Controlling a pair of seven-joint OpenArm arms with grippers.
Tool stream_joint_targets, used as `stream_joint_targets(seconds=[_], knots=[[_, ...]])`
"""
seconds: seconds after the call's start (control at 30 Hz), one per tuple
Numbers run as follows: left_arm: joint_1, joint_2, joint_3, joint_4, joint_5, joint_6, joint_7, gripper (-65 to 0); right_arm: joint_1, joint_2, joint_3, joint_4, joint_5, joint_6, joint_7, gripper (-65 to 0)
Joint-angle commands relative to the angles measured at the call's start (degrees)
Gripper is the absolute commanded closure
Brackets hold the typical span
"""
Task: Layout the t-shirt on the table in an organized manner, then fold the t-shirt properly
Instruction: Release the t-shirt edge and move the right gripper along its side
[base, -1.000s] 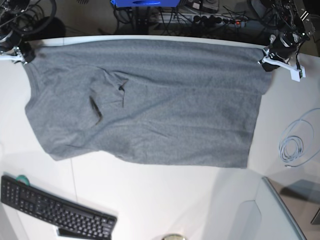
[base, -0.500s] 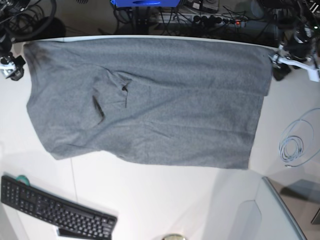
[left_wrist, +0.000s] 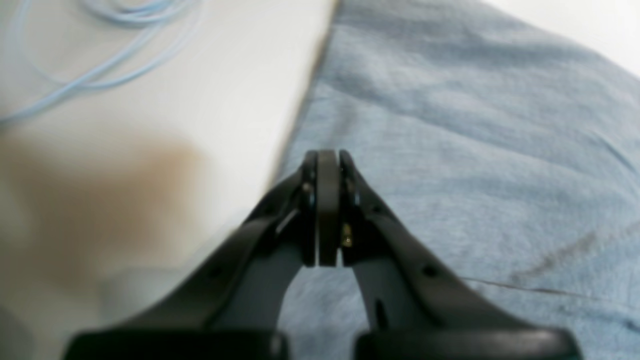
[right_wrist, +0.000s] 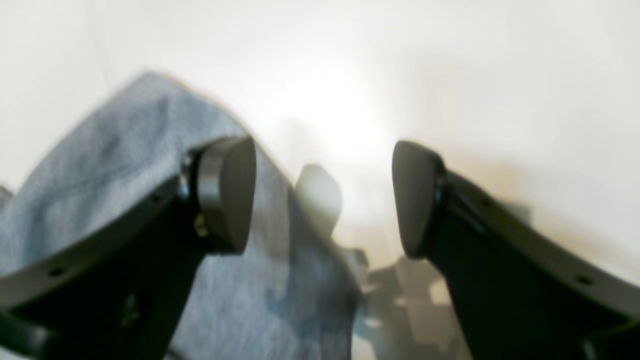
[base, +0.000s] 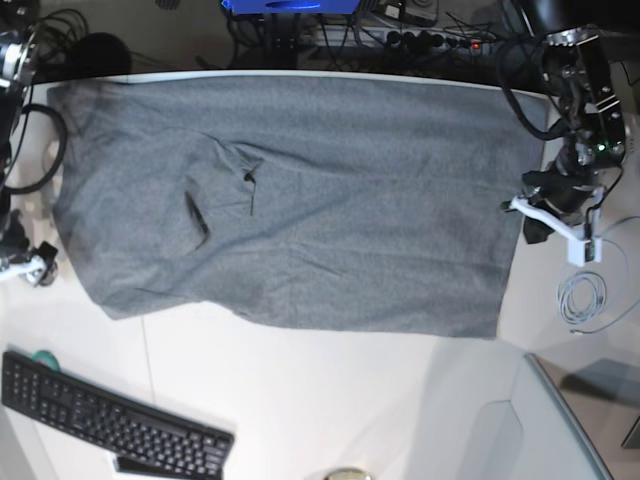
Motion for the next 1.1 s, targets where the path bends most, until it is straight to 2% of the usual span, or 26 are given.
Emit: stream_joint_targets(seconds=[0.0, 0.13, 0.3, 0.57, 0.67, 0.8, 0.93, 1.07], knots=[[-0.58, -0.36, -0.08, 0.45, 1.4, 0.27, -0.93, 0.0, 2.58, 1.63, -1.03, -1.36, 0.76, 0.86, 2.01, -40.7], [-0.58, -0.09, 0.19, -0.25, 3.68, 0.27, -0.93, 0.0, 6.62, 1.81, -5.08, -8.92, 0.41, 7.46, 5.52, -40.7], [-0.32, -0.27, -0.51, -1.84, 3.77, 0.27, -0.93, 0.0, 10.14, 1.72, -12.29, -17.18, 0.32, 7.72, 9.04, -40.7], [-0.23, -0.27, -0.51, -4.3, 3.77, 0.27, -1.11, 0.0, 10.31, 0.93, -18.26, -17.44, 0.41, 7.72, 9.66, -38.9], [-0.4, -0.27, -0.51, -4.3, 3.77, 0.27, -1.11, 0.0, 10.31, 0.75, -18.35, -17.53, 0.41, 7.72, 9.57, -27.0], [-0.58, -0.27, -0.51, -4.3, 3.77, 0.27, -1.11, 0.0, 10.31, 0.67, -18.26, -17.27, 0.41, 7.55, 9.57, -0.3], [-0.58, -0.27, -0.51, -4.3, 3.77, 0.27, -1.11, 0.0, 9.96, 0.84, -18.18, -14.46, 0.49, 7.72, 8.95, -0.3], [-0.58, -0.27, -0.51, -4.83, 3.86, 0.27, -1.11, 0.0, 4.86, 1.02, -17.82, -3.03, 0.85, 7.46, 3.5, 0.0]])
